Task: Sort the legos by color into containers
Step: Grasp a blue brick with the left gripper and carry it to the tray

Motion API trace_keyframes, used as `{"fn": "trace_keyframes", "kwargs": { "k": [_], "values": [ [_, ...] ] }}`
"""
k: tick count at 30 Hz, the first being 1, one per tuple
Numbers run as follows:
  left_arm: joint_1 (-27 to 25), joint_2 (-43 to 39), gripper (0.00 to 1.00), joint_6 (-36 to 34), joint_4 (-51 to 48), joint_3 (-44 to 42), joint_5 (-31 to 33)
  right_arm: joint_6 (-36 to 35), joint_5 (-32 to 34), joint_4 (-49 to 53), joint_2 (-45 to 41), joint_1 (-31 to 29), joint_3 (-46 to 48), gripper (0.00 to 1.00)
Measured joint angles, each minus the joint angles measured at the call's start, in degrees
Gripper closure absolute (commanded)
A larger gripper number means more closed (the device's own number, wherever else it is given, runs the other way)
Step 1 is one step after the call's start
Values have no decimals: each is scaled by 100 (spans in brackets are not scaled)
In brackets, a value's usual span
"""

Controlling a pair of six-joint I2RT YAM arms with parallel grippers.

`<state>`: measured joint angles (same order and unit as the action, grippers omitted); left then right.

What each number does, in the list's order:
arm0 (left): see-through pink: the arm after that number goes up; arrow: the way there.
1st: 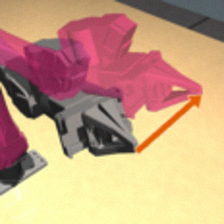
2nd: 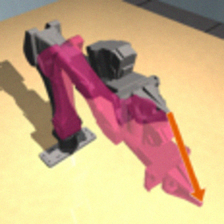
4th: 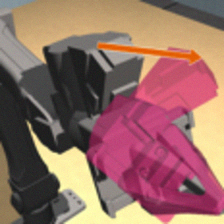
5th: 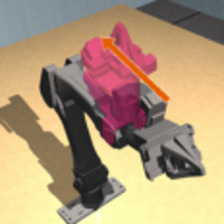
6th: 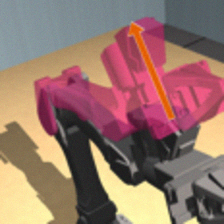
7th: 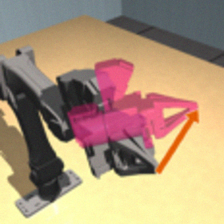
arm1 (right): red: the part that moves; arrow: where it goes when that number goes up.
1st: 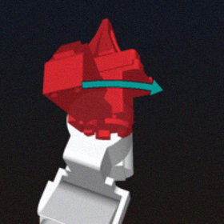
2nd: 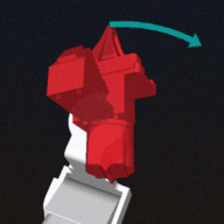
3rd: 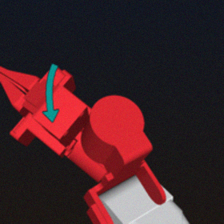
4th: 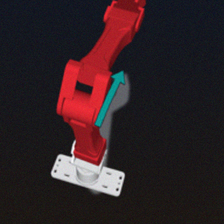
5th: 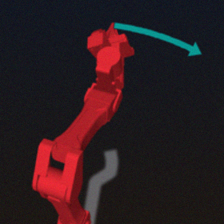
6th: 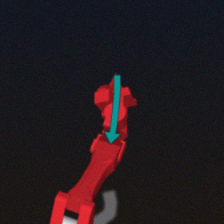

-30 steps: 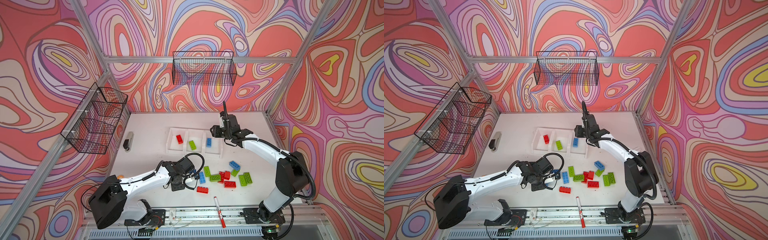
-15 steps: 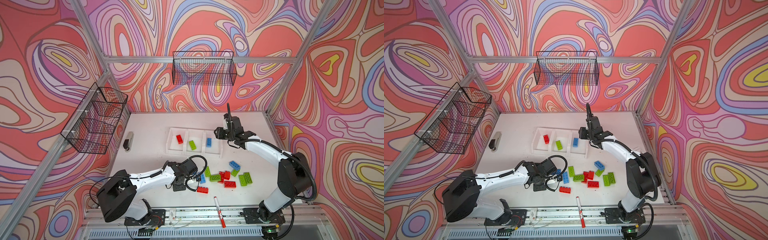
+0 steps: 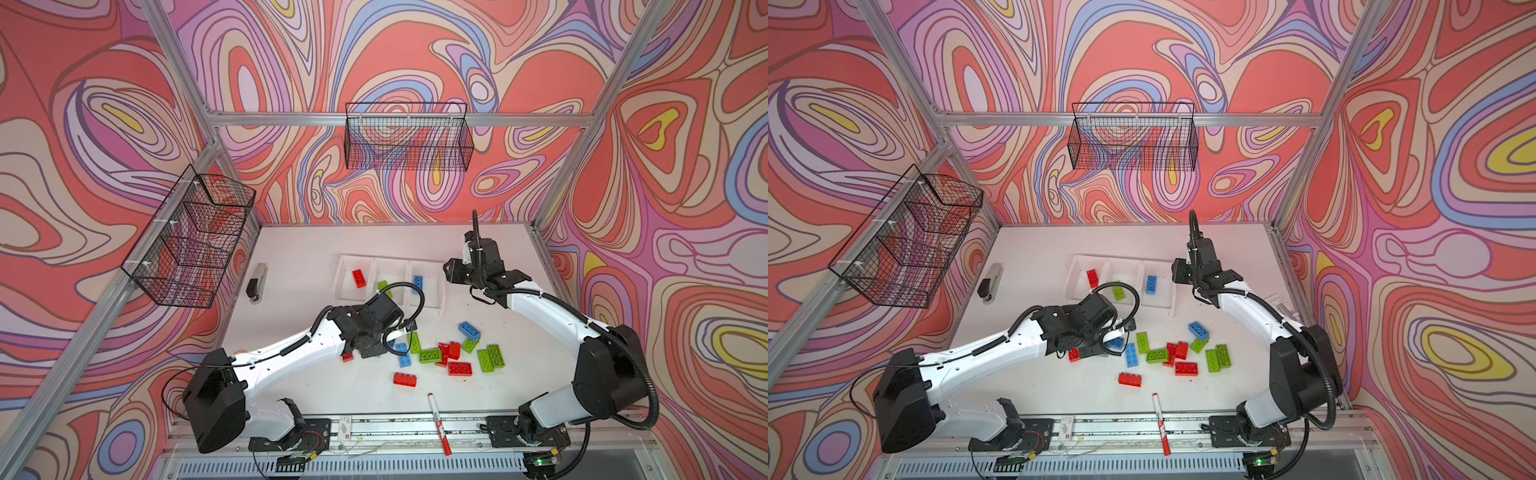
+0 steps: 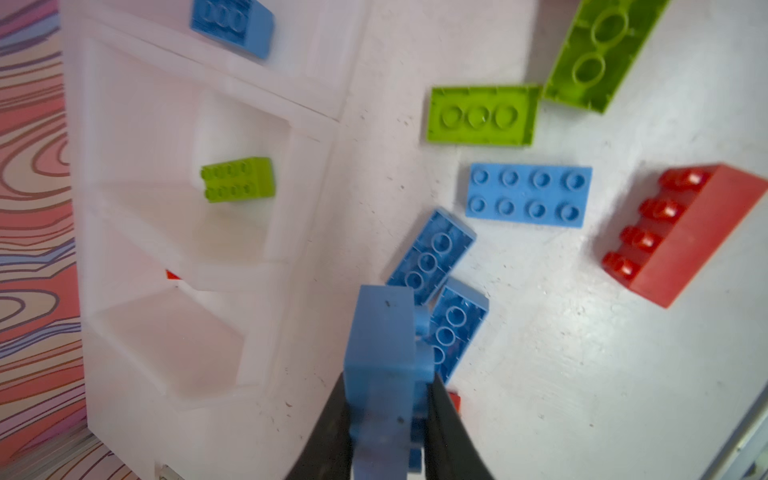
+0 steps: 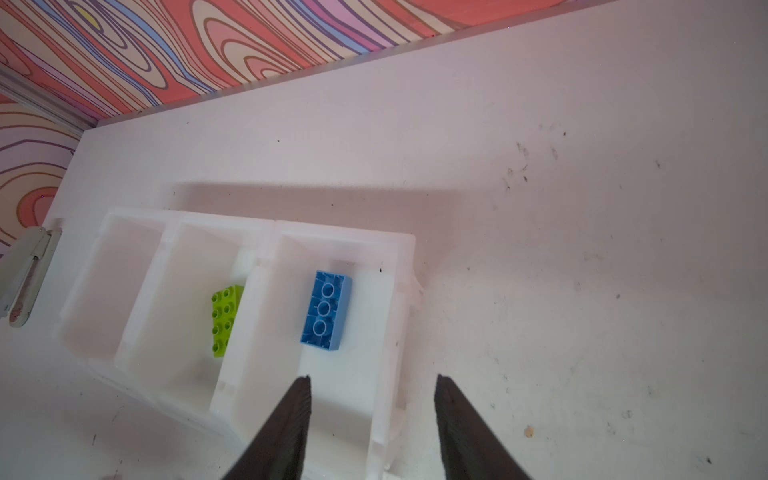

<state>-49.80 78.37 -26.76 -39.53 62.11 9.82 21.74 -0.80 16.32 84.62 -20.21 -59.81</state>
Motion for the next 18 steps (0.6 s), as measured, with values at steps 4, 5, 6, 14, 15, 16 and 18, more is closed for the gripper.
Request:
{"fn": "trace_keyframes", "kwargs": {
  "k": [4,5,6,14,15,16,18],
  "values": [
    [376,476,83,319,330,949,-146,44,15,136,-315,2,404,49],
    [450,780,83,426,413,1327,-175,50,22,166,-393,2,483,49],
    [498,1069,83,503,492,1657,-201,66,31,177,-476,2,560,49],
    [538,3259,80,1064,905,3512,-446,105,199,612,-1019,4,992,38],
    [538,3497,80,1147,914,3692,-470,107,236,695,-1106,4,1051,37],
    [538,3672,79,1213,916,3818,-487,107,262,776,-1196,4,1104,35],
    [540,3978,78,1342,925,4000,-507,107,299,955,-1427,11,1196,35]
  ]
}}
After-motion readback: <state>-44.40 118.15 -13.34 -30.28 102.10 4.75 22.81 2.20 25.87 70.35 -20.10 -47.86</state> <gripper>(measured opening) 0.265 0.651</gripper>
